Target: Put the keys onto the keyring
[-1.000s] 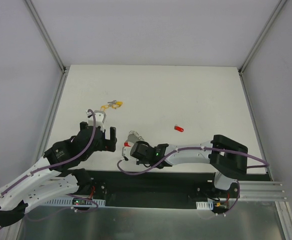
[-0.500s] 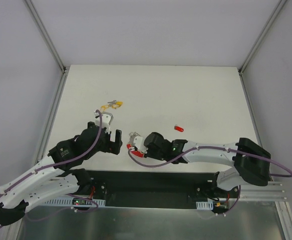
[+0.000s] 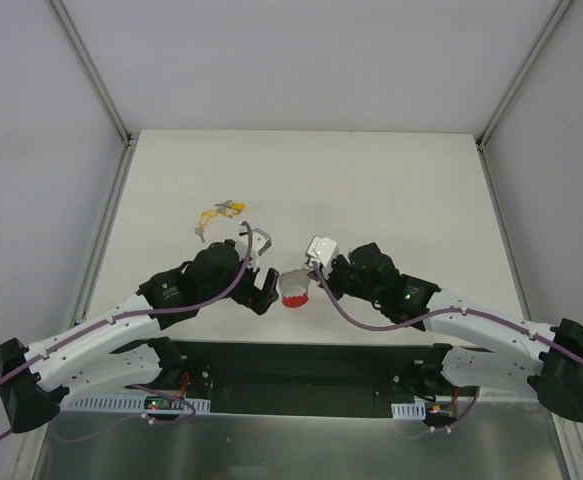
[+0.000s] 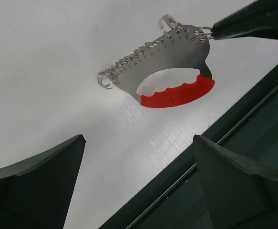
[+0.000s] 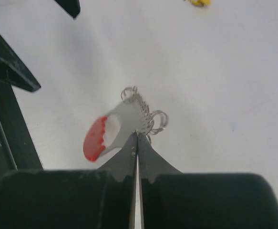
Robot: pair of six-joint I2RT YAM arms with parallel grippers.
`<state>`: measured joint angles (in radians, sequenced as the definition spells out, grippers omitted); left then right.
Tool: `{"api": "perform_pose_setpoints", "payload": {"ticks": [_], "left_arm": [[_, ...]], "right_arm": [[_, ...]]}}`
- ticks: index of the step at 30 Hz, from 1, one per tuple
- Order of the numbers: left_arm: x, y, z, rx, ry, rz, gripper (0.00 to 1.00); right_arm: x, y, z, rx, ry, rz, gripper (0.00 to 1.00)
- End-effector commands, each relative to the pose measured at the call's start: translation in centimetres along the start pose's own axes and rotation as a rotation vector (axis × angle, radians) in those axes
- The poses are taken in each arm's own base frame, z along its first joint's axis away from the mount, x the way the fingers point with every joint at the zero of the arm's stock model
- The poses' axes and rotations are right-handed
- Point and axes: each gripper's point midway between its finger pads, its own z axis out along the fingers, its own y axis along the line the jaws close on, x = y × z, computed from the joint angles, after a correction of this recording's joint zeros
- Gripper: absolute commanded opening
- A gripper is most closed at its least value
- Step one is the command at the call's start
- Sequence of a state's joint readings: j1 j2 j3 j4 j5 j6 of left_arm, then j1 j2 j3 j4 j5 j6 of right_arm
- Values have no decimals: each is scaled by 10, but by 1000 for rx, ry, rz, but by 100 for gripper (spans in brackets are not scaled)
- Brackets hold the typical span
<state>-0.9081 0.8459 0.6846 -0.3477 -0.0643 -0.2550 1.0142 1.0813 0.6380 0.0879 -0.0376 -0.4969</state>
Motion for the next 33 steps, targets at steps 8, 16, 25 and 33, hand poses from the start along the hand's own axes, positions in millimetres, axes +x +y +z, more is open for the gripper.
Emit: {"api": "perform_pose_setpoints", "payload": {"ticks": [8,16,25,33], "left_arm": [[-74,-65,-14,341,-174,255,96],[-98,-78,-21,406,-251,439,85],[-95,-95,-9,541,-291,507,72],[-78,-100,-6,605,-259,525,64]], "right_arm": [[-71,-13,-35,-108,-328,53,1],[-86,-20,-51,-146,-397,47,1],[-85,-2,-58,-255,-422,65,1],[-82,11,-54,-338,-416,78,1]]}}
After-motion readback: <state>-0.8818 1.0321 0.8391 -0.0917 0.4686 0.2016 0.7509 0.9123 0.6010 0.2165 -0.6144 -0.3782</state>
